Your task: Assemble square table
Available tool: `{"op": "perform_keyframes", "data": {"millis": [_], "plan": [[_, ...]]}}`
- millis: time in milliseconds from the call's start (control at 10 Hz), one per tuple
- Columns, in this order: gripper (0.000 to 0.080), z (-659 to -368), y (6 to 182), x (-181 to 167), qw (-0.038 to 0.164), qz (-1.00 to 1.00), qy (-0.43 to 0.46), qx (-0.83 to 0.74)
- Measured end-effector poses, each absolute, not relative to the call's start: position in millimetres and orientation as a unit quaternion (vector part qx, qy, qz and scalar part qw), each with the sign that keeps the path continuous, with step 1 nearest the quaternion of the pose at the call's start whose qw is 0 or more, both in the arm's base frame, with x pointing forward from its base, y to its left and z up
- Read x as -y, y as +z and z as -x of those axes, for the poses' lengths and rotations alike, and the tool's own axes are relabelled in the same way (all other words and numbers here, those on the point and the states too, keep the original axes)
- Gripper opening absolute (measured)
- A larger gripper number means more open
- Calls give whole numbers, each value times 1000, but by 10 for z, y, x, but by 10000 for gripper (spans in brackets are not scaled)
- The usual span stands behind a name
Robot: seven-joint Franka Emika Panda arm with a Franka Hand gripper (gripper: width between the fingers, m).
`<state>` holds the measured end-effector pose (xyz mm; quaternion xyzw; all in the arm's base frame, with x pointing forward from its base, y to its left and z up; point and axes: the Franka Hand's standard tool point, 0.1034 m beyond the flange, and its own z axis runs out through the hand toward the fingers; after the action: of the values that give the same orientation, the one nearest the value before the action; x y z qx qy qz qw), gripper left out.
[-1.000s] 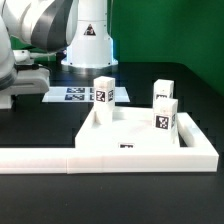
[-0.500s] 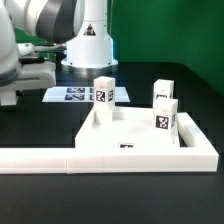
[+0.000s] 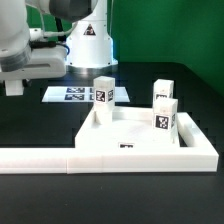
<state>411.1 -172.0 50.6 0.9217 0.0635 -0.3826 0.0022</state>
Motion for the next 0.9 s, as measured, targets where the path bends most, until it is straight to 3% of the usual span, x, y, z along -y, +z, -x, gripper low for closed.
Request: {"op": "perform_keyframes", "data": {"millis": [400, 700, 900], "plan": [[285, -4252, 481, 1756, 10, -962, -264, -71], [285, -4523, 682, 1544, -9, -981, -189, -37], [285, -4672, 753, 1505, -7, -989, -141, -38]]}}
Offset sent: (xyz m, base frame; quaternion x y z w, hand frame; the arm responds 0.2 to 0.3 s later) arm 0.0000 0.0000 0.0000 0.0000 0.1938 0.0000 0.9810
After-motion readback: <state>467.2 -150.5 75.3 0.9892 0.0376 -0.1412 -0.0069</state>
